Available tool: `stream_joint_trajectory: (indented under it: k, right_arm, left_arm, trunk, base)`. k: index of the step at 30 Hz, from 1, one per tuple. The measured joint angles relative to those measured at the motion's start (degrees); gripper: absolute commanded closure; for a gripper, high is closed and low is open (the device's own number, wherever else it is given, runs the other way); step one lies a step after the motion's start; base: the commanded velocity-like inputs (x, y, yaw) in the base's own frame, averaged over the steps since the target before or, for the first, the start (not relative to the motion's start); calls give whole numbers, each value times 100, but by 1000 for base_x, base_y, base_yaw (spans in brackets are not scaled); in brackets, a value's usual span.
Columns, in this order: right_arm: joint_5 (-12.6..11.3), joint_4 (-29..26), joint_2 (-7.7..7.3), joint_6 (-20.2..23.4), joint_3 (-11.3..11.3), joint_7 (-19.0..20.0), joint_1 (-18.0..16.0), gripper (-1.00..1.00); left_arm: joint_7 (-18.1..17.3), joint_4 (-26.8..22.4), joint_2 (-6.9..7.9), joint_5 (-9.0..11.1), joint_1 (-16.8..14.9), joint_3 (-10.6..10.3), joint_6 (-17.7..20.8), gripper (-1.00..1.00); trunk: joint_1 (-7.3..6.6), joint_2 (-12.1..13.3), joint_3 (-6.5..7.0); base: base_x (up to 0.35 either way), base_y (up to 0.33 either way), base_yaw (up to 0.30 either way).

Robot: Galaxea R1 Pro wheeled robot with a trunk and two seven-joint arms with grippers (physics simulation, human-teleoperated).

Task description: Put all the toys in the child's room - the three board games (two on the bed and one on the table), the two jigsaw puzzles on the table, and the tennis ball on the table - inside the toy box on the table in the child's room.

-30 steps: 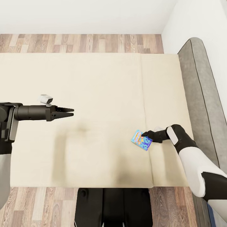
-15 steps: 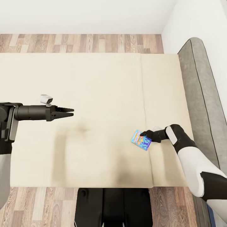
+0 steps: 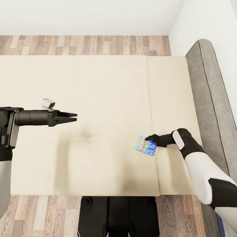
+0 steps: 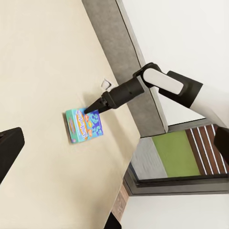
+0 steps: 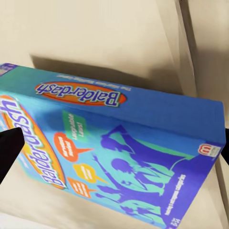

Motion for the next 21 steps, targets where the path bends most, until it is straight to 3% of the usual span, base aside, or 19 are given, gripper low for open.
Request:
stream_joint_trajectory:
  k: [10, 21]
  right_arm:
    - [-32, -12, 5, 46, -4, 1, -20, -100]
    - [-54, -14, 169, 46, 0, -1, -102, -100]
  left_arm:
    - [0, 0, 0, 4, 0, 0, 0, -100]
    - [0, 0, 6, 0, 0, 0, 0, -100]
  trunk:
    - [0, 0, 0]
    - [0, 0, 0]
  base:
    - [0, 0, 0]
    - [0, 0, 0]
